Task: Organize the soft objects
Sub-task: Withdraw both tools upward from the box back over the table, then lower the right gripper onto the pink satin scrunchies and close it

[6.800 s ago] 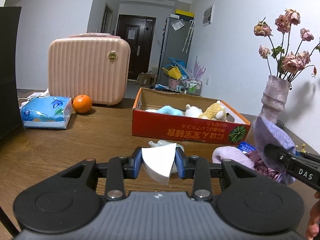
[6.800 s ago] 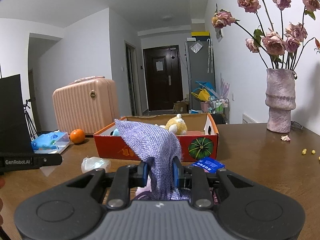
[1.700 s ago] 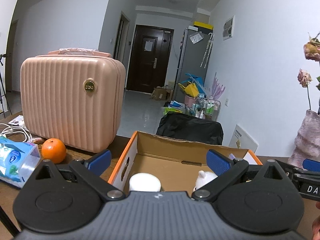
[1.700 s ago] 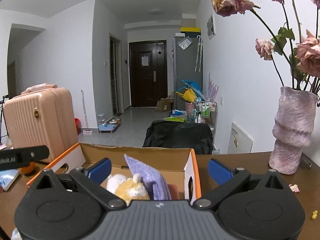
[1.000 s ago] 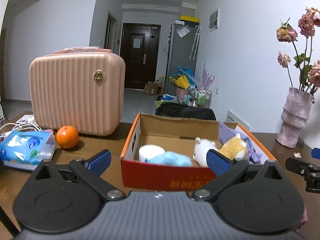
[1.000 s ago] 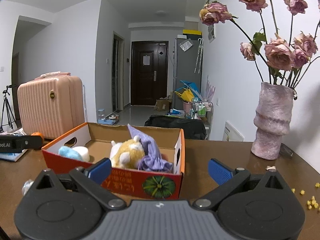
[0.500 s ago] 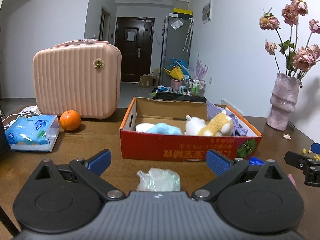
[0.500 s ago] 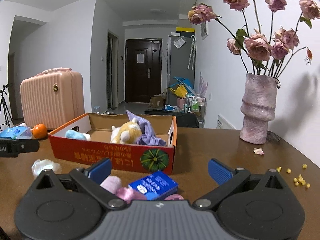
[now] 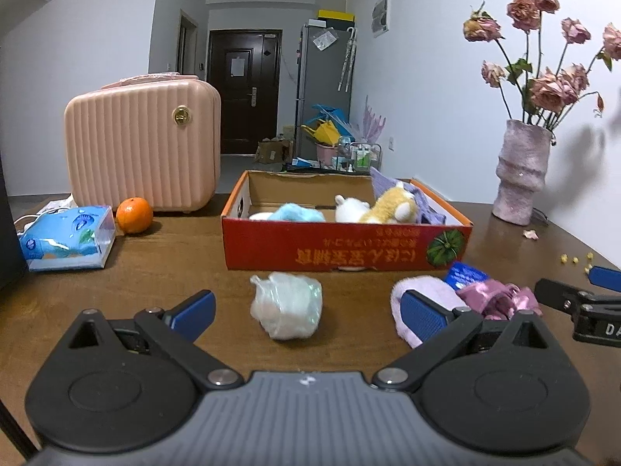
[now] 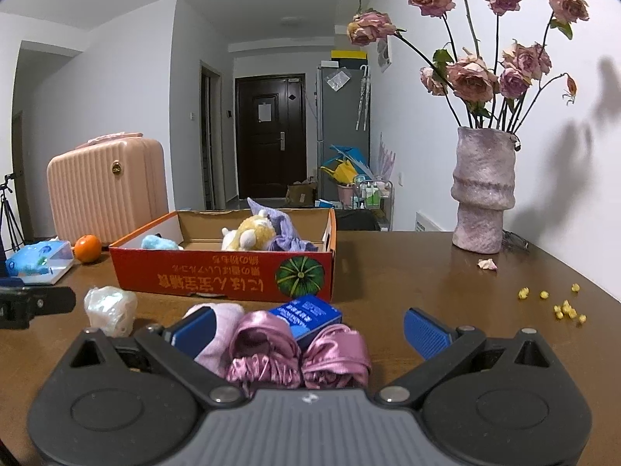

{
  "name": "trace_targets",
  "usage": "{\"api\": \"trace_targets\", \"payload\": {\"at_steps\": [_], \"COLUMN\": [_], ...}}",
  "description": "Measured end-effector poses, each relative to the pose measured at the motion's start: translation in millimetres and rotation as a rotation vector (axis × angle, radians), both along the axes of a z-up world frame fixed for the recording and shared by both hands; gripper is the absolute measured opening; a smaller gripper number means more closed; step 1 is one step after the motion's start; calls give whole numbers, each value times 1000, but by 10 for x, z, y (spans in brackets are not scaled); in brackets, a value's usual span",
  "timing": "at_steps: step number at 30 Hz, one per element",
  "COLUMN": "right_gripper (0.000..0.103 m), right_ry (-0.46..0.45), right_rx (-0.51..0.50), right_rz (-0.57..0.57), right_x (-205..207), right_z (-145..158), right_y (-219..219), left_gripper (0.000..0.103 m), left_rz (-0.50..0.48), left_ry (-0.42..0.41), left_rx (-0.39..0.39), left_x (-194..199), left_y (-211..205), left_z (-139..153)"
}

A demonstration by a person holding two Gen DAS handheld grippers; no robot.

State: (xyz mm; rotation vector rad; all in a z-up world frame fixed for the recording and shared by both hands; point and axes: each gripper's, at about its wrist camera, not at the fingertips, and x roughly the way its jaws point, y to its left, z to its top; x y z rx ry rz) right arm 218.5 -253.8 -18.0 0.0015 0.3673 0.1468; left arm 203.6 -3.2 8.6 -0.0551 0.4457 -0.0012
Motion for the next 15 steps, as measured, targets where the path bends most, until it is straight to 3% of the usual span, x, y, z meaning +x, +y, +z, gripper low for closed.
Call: {"api": "trace_targets", "payload": {"at_steps": [15], "right_gripper": [103], "right_ry": [24], "right_rx": [-12], "right_rz": [-29], "right_x": [-148], "right_z": [-167], "right_y": [17], "left_gripper": [103], "left_rz": [-20], "left_ry": [9], "left_rx": [-12], "left_x": [-207], "left_y": [-19], "left_z": [-61]}}
